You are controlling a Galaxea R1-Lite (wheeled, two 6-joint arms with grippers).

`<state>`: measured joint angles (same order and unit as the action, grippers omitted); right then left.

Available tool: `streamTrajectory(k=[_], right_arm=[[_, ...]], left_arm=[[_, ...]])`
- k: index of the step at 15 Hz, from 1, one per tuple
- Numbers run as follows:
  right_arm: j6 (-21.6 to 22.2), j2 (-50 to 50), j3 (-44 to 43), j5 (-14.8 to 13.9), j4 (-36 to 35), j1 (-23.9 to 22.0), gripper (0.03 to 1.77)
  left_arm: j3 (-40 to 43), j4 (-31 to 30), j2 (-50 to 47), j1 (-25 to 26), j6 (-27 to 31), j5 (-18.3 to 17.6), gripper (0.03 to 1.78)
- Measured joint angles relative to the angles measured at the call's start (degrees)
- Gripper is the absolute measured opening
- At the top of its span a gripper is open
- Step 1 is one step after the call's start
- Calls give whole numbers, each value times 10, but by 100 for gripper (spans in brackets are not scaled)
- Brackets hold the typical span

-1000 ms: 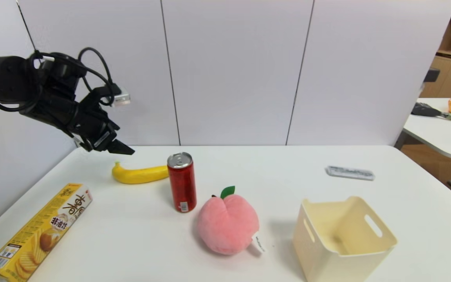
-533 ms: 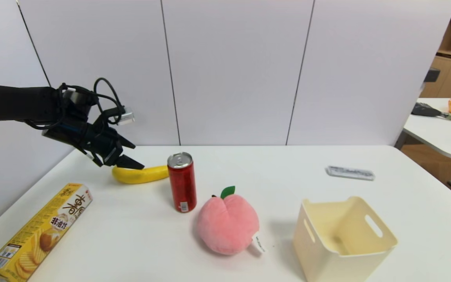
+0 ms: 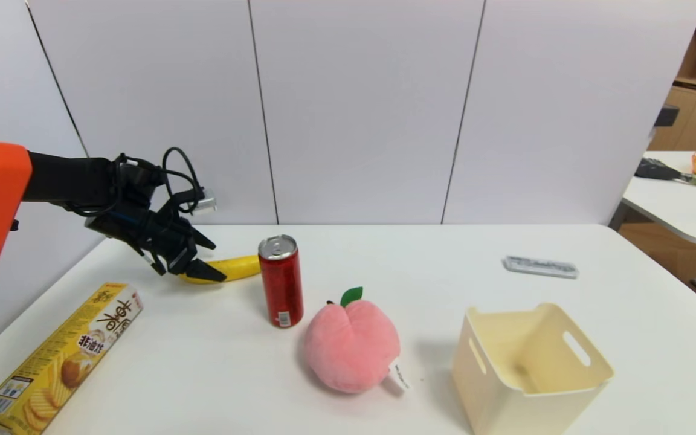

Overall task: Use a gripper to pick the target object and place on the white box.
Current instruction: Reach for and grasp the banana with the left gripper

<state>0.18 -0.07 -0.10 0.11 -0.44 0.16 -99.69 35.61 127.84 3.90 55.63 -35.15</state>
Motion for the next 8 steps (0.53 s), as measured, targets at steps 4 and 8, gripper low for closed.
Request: streamTrajectory(k=[4,8], right_arm=[[0,0,0,0,0,0,170],[0,0,0,0,0,0,170]], left_arm=[[0,1,14,0,10,21,169],[-4,6,19,-1,8,25,169]])
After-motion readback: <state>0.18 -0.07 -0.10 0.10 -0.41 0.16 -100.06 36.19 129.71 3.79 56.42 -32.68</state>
